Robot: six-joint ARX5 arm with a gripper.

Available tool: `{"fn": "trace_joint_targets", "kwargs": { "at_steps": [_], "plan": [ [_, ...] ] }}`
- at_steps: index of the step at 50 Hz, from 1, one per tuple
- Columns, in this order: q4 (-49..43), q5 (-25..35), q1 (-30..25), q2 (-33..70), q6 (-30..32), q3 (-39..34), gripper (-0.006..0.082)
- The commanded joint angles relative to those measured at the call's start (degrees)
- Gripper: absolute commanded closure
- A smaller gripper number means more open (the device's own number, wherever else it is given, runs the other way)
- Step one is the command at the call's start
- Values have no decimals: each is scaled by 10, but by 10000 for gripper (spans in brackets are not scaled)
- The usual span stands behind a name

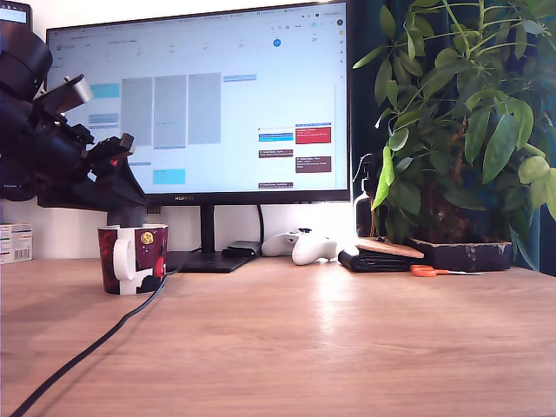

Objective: Pick the grey coffee capsule and place it inside the red coffee cup

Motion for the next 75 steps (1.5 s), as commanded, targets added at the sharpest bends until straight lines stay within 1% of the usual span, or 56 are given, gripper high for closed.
{"fn": "trace_joint_targets", "kwargs": {
  "at_steps": [1, 7, 19, 22, 24, 27, 30, 36, 37, 38, 39, 43, 49, 56, 67, 75],
  "plan": [
    [-4, 14, -1, -1, -1, 15, -10],
    [-26, 22, -1, -2, -1, 30, -9],
    [-110, 15, 10, -40, 0, 66, -1],
    [-124, 14, 16, -57, 0, 70, 30],
    [-133, 14, 20, -70, 0, 71, 80],
    [-149, 12, 28, -92, 0, 72, 191],
    [-167, 12, 38, -115, 0, 72, 354],
    [-206, 12, 56, -162, 0, 72, 764],
    [-211, 12, 58, -170, 1, 72, 805],
    [-216, 12, 62, -177, 1, 72, 781],
    [-219, 10, 64, -184, 2, 72, 779],
    [-234, -5, 73, -213, 5, 72, 787],
    [-261, -35, 79, -254, 29, 72, 787],
    [-285, -61, 80, -294, 34, 72, 787],
    [-322, -119, 79, -325, 34, 72, 787],
    [-334, -129, 79, -334, 35, 71, 787]
  ]
}}
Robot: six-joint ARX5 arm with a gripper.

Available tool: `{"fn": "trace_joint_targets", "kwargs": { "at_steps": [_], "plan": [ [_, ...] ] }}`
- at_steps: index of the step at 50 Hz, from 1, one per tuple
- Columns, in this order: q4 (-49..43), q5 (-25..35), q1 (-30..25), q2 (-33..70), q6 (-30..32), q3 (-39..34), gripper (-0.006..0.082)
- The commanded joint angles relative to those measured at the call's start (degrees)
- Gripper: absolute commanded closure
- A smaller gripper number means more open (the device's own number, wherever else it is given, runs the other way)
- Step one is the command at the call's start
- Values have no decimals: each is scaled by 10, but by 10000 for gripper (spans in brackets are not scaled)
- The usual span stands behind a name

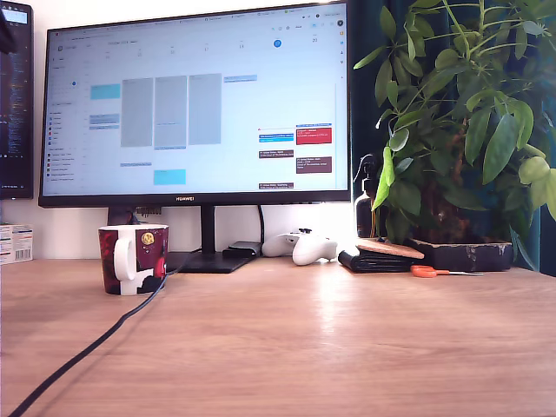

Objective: Pick the grey coffee capsule and place it inside the red coffee cup

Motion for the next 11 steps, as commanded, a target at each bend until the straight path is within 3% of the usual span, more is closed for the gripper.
{"fn": "trace_joint_targets", "kwargs": {
  "at_steps": [1, 11],
  "plan": [
    [3, -1, 2, -9, 3, -1, 787],
    [-5, 0, 1, -18, 2, -7, 787]
  ]
}}
